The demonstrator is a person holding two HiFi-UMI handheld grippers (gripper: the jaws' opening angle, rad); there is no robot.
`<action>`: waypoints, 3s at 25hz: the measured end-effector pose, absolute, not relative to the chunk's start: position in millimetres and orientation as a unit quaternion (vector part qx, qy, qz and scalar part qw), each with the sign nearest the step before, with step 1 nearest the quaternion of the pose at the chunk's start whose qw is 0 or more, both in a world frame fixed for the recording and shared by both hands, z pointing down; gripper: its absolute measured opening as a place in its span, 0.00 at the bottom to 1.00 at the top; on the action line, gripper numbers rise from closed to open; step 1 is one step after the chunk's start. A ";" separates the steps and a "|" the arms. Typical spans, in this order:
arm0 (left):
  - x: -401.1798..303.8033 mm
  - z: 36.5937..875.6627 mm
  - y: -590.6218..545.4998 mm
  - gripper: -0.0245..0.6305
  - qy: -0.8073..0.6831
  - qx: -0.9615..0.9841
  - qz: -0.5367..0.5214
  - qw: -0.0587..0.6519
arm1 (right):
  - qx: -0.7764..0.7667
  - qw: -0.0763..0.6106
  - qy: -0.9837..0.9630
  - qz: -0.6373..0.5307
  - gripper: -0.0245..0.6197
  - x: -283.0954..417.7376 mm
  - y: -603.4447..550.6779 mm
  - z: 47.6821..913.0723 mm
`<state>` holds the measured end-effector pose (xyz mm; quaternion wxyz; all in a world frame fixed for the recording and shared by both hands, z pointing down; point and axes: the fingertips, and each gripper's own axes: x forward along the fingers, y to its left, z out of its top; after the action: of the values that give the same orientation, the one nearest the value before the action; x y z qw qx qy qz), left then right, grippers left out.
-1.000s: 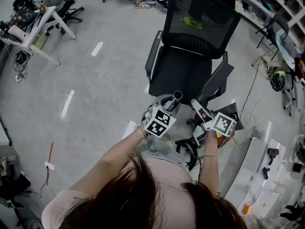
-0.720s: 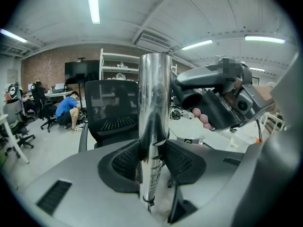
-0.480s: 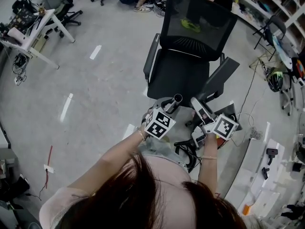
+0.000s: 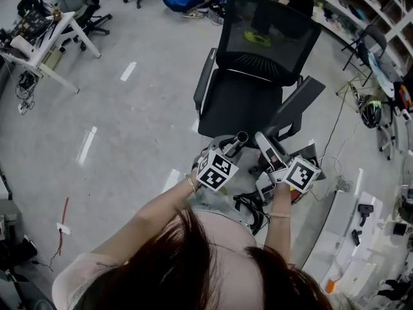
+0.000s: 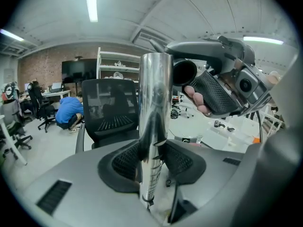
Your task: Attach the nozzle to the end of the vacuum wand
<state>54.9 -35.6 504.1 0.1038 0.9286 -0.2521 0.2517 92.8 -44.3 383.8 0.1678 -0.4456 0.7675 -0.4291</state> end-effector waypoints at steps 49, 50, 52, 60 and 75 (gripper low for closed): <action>49.8 500.7 -23.3 0.28 -0.221 0.939 0.243 0.101 | -0.434 0.084 0.852 -0.280 0.33 32.9 -46.1 365.6; 49.8 500.7 -23.9 0.28 -0.220 0.939 0.242 0.101 | -0.434 0.081 0.855 -0.273 0.33 32.3 -46.2 365.6; 49.6 500.2 -25.1 0.28 -0.219 0.940 0.242 0.101 | -0.436 0.077 0.858 -0.259 0.33 31.1 -46.7 364.7; 46.5 501.0 -27.6 0.28 -0.217 0.940 0.242 0.100 | -0.459 0.032 0.865 -0.202 0.33 24.9 -44.7 364.7; 49.8 501.6 -29.7 0.28 -0.215 0.939 0.249 0.095 | -0.497 -0.001 0.855 -0.146 0.33 25.5 -44.7 364.4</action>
<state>49.8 -29.7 501.6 0.0949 0.9394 -0.2153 0.2494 25.5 -44.7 364.4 -0.0010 -0.4972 0.8553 -0.1462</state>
